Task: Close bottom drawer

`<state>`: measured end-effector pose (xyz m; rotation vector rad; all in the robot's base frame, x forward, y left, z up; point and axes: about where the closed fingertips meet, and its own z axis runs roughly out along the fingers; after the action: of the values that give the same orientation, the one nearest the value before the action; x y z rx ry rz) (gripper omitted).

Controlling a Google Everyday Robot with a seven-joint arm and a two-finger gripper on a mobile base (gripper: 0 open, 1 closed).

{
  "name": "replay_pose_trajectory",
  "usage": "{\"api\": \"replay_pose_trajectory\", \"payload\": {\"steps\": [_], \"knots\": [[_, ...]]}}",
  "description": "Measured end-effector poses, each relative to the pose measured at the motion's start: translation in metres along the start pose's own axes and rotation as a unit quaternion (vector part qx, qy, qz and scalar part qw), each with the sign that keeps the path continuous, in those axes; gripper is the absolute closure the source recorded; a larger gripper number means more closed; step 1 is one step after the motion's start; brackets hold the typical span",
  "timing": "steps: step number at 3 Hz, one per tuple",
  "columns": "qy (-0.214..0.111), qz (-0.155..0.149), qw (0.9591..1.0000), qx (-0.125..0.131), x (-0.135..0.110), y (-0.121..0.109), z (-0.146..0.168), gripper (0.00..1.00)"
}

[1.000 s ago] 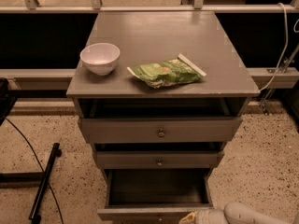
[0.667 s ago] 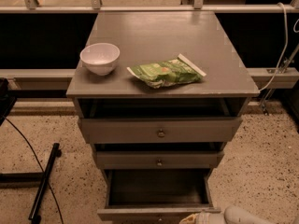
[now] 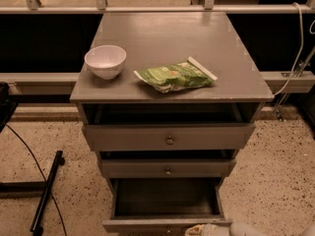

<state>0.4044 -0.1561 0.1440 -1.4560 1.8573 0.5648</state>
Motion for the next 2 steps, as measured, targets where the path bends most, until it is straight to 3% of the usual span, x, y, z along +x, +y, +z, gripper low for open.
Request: {"api": "replay_pose_trajectory", "payload": {"steps": [1,2], "knots": [[0.008,0.011,0.9995,0.029,0.008,-0.013,0.018,1.0],[-0.02,0.029,0.998,0.052,0.004,-0.029,0.028,1.0]]}}
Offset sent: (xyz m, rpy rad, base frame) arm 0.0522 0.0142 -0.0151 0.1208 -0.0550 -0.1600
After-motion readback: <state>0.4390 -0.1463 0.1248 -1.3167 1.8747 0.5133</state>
